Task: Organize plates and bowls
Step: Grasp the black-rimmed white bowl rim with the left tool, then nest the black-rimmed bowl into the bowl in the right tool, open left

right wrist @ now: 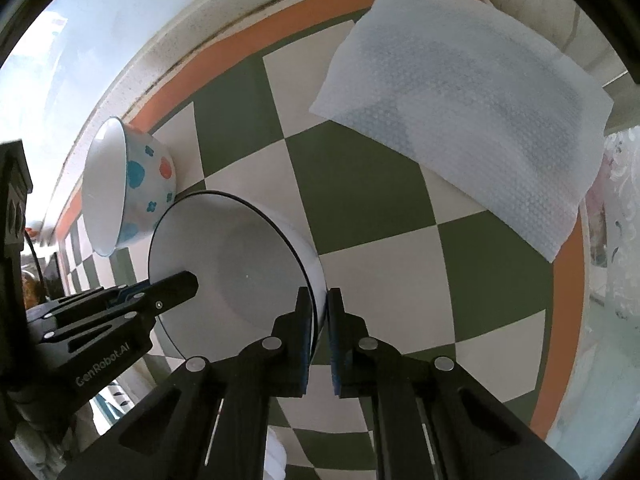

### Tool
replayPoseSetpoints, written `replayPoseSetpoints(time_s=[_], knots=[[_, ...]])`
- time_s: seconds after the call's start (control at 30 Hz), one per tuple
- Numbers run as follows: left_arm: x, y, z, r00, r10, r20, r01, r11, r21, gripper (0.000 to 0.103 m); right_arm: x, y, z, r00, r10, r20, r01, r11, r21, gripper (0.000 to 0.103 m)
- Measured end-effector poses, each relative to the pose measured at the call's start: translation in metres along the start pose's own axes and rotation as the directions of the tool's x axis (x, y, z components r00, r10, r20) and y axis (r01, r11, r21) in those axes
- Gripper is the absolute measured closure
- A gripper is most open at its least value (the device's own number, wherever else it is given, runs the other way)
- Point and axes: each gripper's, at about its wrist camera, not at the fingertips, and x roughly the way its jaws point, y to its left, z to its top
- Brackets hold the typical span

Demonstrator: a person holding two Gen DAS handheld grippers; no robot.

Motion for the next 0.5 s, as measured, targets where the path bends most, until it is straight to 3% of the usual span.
replayPoseSetpoints(time_s=[0.5], knots=[[-0.024,-0.017,-0.019,0.999,0.022,0.050,-0.024,0.998,0.049,0.096,-0.017,-0.002,-0.023,1.000,-0.009,0.007,0.009,1.000,-0.010,0.095]])
